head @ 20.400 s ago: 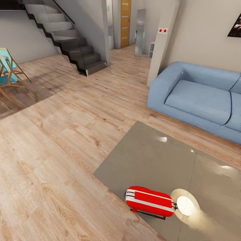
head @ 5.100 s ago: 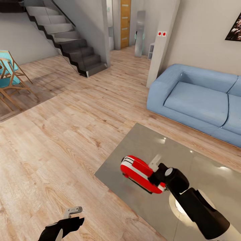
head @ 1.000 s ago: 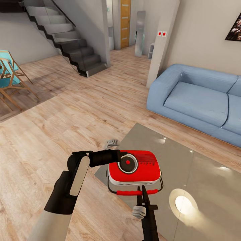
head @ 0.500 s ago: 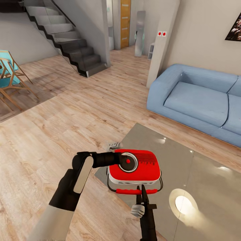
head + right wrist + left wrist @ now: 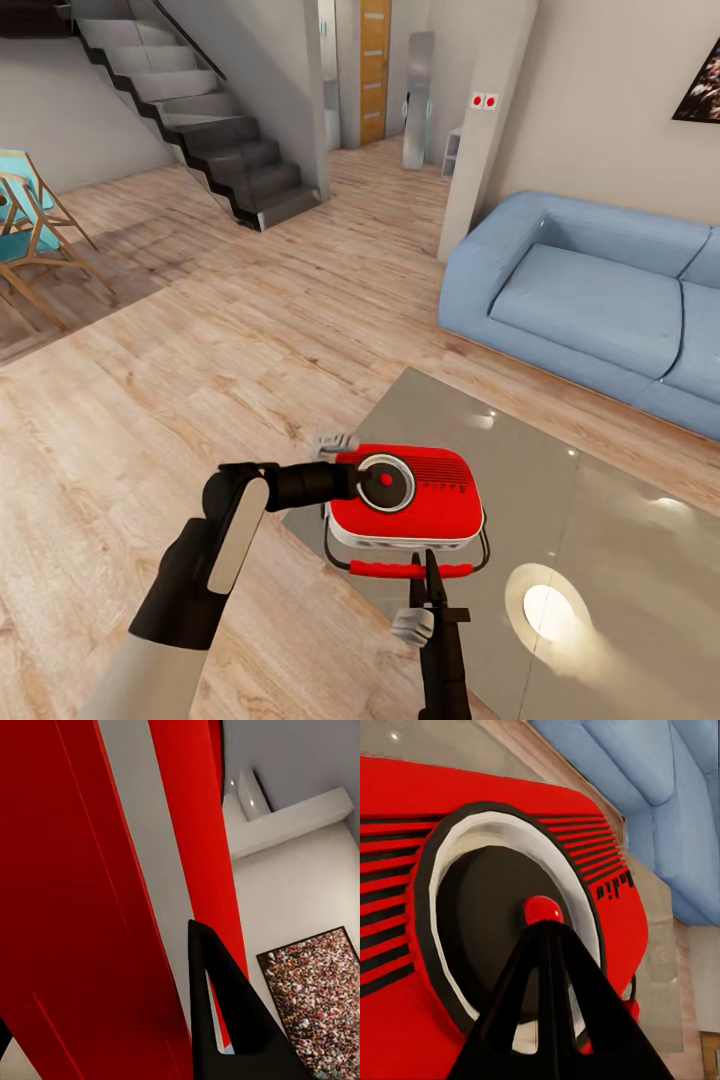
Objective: Turn on the radio receiver that's on the table in the living room.
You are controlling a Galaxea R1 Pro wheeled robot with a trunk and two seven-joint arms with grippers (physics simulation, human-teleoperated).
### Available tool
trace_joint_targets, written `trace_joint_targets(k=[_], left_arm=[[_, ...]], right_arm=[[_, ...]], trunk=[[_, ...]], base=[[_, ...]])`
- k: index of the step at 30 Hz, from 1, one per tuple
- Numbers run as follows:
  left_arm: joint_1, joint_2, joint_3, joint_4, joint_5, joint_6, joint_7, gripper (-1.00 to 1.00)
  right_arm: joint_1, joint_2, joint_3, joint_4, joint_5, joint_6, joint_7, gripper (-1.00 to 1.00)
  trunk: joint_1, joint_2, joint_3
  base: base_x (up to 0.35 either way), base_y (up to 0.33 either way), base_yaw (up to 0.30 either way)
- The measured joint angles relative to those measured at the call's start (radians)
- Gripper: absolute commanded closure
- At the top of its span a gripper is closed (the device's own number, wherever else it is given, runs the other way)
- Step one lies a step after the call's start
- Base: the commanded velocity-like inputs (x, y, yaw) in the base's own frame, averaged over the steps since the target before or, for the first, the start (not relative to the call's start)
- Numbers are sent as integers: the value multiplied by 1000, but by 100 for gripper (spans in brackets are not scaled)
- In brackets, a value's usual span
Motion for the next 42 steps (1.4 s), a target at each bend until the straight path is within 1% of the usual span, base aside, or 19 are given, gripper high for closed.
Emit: trace_joint_targets(k=[4,10,16,18,19,21,23,25,26,28,30,32,34,35,37,38,40,41,42], left_arm=[[0,-7,0,-23,-20,0,-22,100],[-3,-36,-2,-56,-46,0,-56,100],[-32,-51,-1,-60,-37,0,-58,100],[-43,-56,0,-49,-37,0,-47,100],[-110,-56,1,-33,-35,0,1,100],[-126,-56,1,12,-33,0,74,100],[-138,-56,1,53,-23,0,104,100],[-158,-56,1,92,0,0,124,100],[-162,-56,1,99,8,0,127,100],[-175,-56,0,115,37,0,138,100],[-179,-56,0,121,51,0,154,100],[-181,-56,0,134,60,0,186,100],[-186,-56,0,169,72,0,240,100],[-190,-56,0,181,79,0,254,100],[-212,-56,0,230,123,0,296,100],[-218,-56,0,242,140,0,306,100],[-235,-56,-5,271,210,0,347,100],[-238,-56,-10,275,230,0,360,100],[-242,-56,-26,281,269,0,388,100]], right_arm=[[0,2,1,0,0,3,0,100],[0,4,1,0,0,8,0,100],[1,3,1,0,0,9,0,100],[1,3,1,0,0,9,0,100],[0,3,0,0,0,9,0,100],[1,1,0,0,0,9,1,100],[0,1,0,0,0,9,1,100],[0,0,-1,0,0,9,2,100],[1,0,-1,0,0,9,2,100],[0,0,-1,0,0,9,3,100],[0,0,-1,1,-1,9,4,100],[0,0,-2,1,-1,9,5,100],[0,1,-2,1,-1,9,6,100],[0,1,-2,1,-1,9,7,100],[0,1,-2,1,-1,9,8,100],[0,1,-2,1,-2,9,9,100],[0,2,-1,1,-1,9,11,100],[0,3,-1,1,-1,9,11,100],[0,3,-1,1,-2,9,11,100]], trunk=[[0,0,0],[0,0,0],[0,0,0],[0,0,0],[0,0,0],[0,0,0],[0,0,0],[0,0,0],[0,0,0],[0,0,0],[0,0,0],[0,0,0],[0,0,0],[0,0,0],[0,0,0],[0,0,0],[0,0,0],[0,0,0],[0,0,0]], base=[[0,0,0],[0,0,0],[0,0,0],[0,0,0],[0,0,0],[0,0,0],[0,0,0],[0,0,0],[0,0,0],[0,0,0],[0,0,0],[0,0,0],[0,0,0],[0,0,0],[0,0,0],[0,0,0],[0,0,0],[0,0,0],[0,0,0]])
